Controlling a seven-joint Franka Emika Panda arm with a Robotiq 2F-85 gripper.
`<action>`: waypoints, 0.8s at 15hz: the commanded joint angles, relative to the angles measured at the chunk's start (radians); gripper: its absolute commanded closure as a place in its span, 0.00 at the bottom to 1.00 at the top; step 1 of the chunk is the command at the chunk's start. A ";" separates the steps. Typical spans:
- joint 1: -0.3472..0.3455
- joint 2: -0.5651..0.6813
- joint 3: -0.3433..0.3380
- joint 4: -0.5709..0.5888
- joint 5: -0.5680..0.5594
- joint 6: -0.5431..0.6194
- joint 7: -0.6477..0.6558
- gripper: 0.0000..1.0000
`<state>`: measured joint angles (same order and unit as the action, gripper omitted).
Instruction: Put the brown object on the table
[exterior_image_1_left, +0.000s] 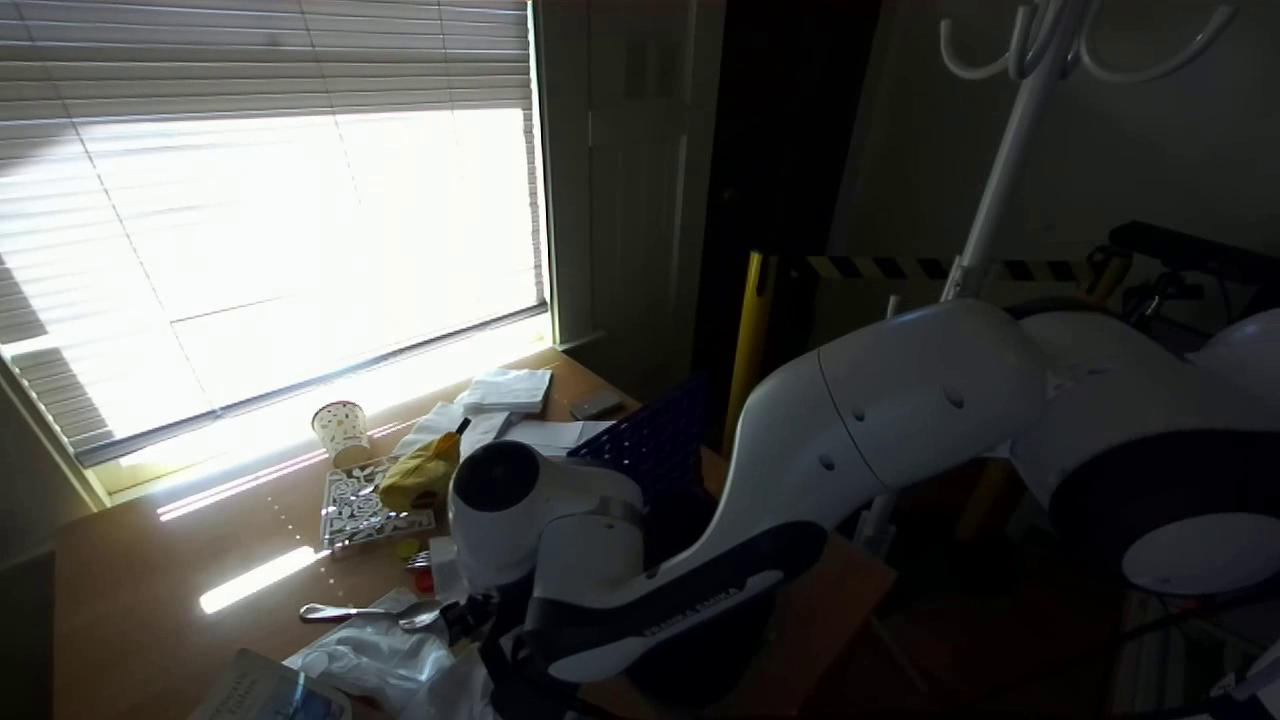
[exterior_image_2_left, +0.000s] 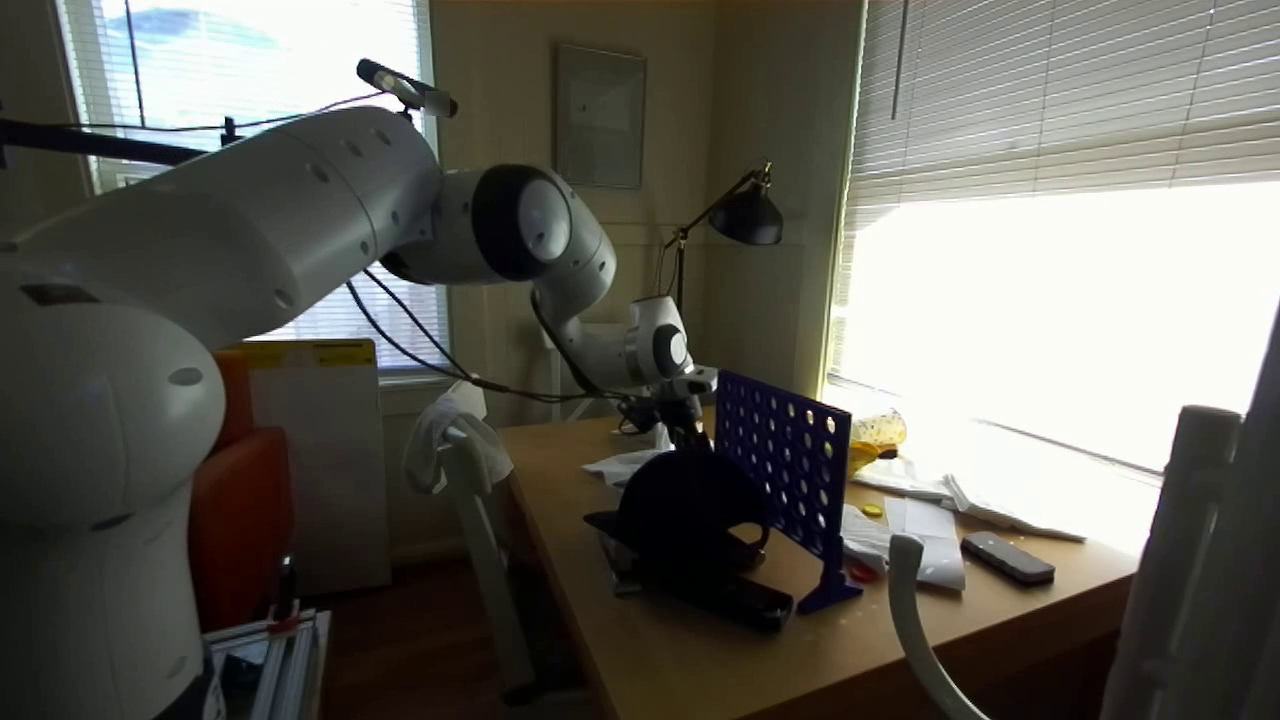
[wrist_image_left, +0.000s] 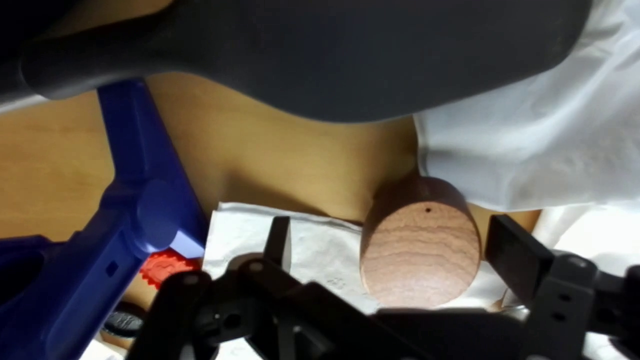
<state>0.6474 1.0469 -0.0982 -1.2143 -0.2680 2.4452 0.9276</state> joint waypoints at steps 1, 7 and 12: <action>-0.031 0.032 0.034 0.022 0.020 0.061 -0.023 0.00; -0.033 0.035 0.017 0.027 0.008 0.114 0.018 0.00; -0.020 0.047 0.002 0.035 -0.007 0.120 0.021 0.05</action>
<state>0.6176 1.0646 -0.0836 -1.2130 -0.2680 2.5503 0.9312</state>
